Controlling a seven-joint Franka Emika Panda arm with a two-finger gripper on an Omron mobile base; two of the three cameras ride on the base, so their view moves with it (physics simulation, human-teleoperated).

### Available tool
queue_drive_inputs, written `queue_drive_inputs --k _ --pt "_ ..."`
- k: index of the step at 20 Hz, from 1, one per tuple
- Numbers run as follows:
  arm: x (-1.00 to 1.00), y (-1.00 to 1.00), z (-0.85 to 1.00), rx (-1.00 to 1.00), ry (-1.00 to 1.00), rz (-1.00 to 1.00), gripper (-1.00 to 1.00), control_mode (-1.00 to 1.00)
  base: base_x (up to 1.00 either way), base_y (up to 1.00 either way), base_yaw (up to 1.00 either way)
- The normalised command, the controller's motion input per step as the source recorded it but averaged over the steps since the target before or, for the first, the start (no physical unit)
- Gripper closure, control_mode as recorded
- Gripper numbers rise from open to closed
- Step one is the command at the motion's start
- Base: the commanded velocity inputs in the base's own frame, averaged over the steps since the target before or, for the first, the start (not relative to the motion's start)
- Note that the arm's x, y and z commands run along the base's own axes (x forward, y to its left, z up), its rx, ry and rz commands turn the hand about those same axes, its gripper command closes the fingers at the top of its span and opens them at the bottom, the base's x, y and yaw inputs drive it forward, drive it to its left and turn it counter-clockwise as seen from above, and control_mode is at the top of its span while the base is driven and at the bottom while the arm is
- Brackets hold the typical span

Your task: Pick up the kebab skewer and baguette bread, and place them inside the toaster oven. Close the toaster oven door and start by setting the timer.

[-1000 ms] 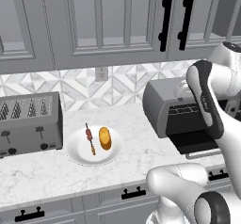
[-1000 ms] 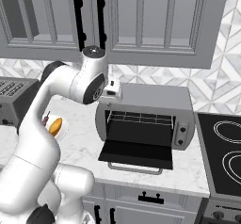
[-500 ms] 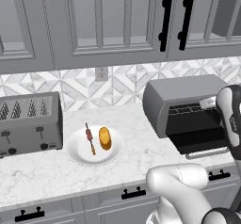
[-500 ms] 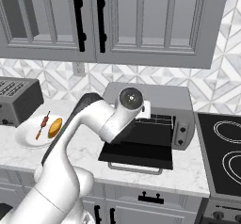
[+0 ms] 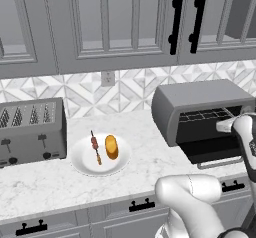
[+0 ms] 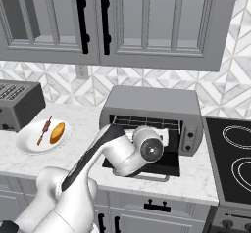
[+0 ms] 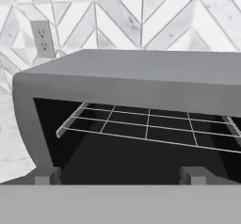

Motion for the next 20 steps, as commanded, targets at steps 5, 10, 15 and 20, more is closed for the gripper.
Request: queue_drive_inputs --k 5,10,15,20 --pt "0.12 -0.23 -0.31 0.02 -0.14 0.00 -1.00 -1.00 0.00 0.00 0.00" --pt "0.51 0.00 -0.06 0.12 -0.11 -0.07 -1.00 -1.00 0.00 0.00 0.00" --pt "0.37 -0.26 -0.23 0.11 -0.04 -0.02 -1.00 -1.00 0.00 0.00 0.00" --pt "0.19 -0.25 -0.20 0.05 -0.05 0.00 -1.00 -1.00 0.00 0.00 0.00"
